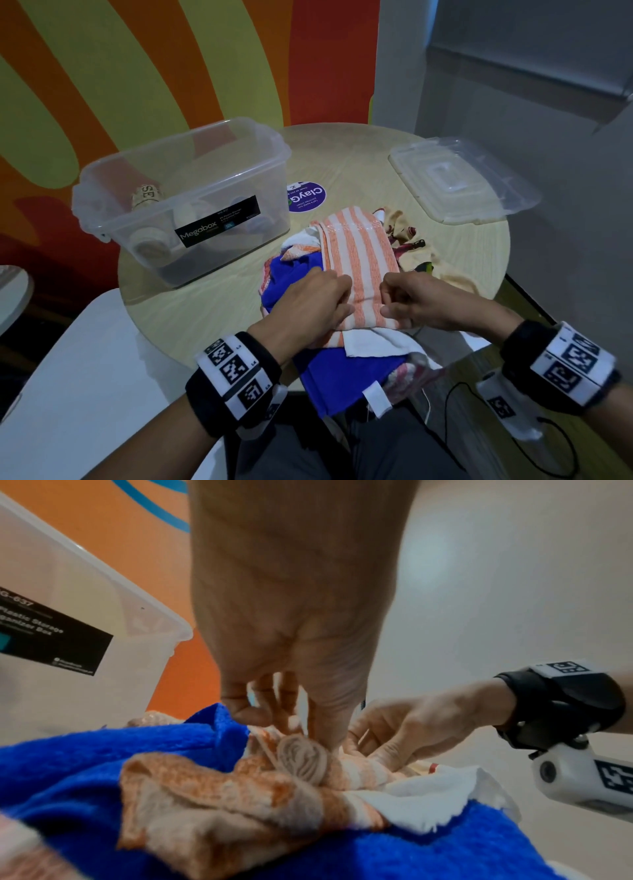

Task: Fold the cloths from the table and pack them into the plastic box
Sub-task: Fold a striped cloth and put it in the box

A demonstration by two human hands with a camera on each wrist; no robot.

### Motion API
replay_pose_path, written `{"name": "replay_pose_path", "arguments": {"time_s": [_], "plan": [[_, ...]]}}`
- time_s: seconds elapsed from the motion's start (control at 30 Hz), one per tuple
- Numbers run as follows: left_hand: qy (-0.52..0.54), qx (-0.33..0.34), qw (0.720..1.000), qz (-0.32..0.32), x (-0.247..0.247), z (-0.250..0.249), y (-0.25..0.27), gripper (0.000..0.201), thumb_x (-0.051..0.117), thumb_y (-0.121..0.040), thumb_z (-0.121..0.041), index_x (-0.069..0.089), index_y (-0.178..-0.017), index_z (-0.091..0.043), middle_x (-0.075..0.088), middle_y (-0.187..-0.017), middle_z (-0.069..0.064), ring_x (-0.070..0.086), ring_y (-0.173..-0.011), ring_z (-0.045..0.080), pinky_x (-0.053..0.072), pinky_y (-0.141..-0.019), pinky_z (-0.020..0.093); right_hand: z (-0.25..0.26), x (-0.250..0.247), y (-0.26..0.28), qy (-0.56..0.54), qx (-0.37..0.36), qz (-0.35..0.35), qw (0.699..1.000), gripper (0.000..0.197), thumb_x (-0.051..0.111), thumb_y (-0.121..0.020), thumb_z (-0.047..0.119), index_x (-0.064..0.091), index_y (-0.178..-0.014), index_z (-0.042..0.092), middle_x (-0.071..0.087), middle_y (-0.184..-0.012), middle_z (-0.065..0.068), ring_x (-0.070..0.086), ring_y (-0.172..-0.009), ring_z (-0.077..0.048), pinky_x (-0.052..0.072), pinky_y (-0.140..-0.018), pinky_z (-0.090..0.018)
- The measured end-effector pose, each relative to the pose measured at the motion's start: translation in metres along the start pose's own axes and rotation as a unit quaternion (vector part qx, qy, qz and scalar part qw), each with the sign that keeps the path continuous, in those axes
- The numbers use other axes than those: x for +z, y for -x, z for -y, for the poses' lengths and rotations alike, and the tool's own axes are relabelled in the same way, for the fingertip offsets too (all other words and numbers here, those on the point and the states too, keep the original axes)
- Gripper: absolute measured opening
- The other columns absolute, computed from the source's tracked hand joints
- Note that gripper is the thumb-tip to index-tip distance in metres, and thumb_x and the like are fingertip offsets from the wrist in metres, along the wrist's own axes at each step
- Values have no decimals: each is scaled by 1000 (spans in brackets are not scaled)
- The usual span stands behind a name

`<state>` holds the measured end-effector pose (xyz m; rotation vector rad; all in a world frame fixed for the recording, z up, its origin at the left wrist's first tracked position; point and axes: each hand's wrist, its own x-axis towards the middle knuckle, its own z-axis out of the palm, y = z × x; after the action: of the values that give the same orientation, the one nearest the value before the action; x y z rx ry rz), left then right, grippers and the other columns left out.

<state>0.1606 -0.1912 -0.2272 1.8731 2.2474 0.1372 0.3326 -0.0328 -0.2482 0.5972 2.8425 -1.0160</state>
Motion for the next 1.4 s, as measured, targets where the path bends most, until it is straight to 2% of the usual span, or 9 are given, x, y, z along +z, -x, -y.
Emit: {"name": "replay_pose_path", "arguments": {"time_s": [0.23, 0.43, 0.5, 0.57, 0.77, 0.97, 1.13, 1.3, 1.4], "plan": [[-33, 114, 993, 16, 0, -2, -1, 24, 61, -99, -42, 61, -108, -20, 58, -109, -3, 48, -98, 15, 47, -80, 33, 3, -3, -6, 26, 10, 15, 999, 14, 64, -98, 26, 59, -91, 16, 59, -85, 5, 51, -72, -8, 41, -62, -21], [54, 78, 995, 8, 5, 4, -11, 27, 46, -106, -31, 68, -102, -16, 66, -97, 1, 59, -87, 16, 55, -78, 41, 10, -13, 4, 2, 8, -30, 999, 24, 69, -93, 44, 67, -91, 21, 63, -81, 7, 57, -69, -6, 43, -60, -23], [93, 74, 993, 10, 5, 9, -17, 28, 46, -107, -29, 70, -105, -15, 67, -94, 0, 59, -80, 12, 53, -72, 35, 20, -14, 10, 16, -18, -34, 999, 27, 75, -87, 47, 68, -102, 26, 63, -93, 13, 58, -81, -3, 47, -67, -21], [110, 72, 991, 15, 2, 10, -21, 27, 47, -108, -28, 70, -112, -14, 66, -96, -2, 57, -78, 6, 46, -68, 25, 26, -7, 7, 69, -60, -35, 995, 29, 75, -89, 39, 68, -113, 24, 64, -105, 11, 57, -92, -5, 50, -77, -26], [175, 45, 983, 30, -16, 11, -15, 21, 51, -107, -28, 65, -120, -19, 68, -106, -5, 63, -92, 8, 49, -74, 18, 18, -24, 4, -20, -53, -25, 998, 13, 69, -96, 23, 73, -108, 20, 69, -92, 9, 62, -82, -7, 50, -71, -26], [106, 33, 994, 3, -6, 7, -14, 22, 57, -104, -36, 71, -104, -19, 70, -96, -3, 63, -85, 12, 56, -79, 41, 11, -6, -7, -65, -16, 11, 998, 3, 64, -99, 21, 64, -97, 18, 63, -82, 7, 55, -68, 2, 44, -63, -17], [56, 86, 994, -28, -10, 7, -10, 28, 65, -95, -49, 70, -103, -23, 64, -100, -8, 53, -93, 9, 50, -78, 31, 8, -3, -13, -66, 12, -19, 998, 8, 63, -99, 16, 57, -94, 15, 58, -75, 10, 51, -62, 2, 39, -60, -17], [92, 70, 993, -28, -1, 16, -16, 20, 62, -101, -32, 75, -106, -18, 72, -100, -4, 60, -89, 9, 50, -79, 29, 14, -7, -14, -12, 3, -54, 998, 17, 66, -98, 29, 59, -91, 15, 62, -82, 2, 53, -70, -8, 41, -61, -22], [130, 42, 990, -38, -1, 17, -21, 18, 61, -102, -26, 76, -105, -15, 75, -100, -3, 63, -86, 8, 50, -79, 27, 16, -11, -5, 17, -41, -66, 997, 25, 74, -89, 43, 64, -99, 22, 62, -95, 10, 57, -87, -6, 44, -73, -21]]}}
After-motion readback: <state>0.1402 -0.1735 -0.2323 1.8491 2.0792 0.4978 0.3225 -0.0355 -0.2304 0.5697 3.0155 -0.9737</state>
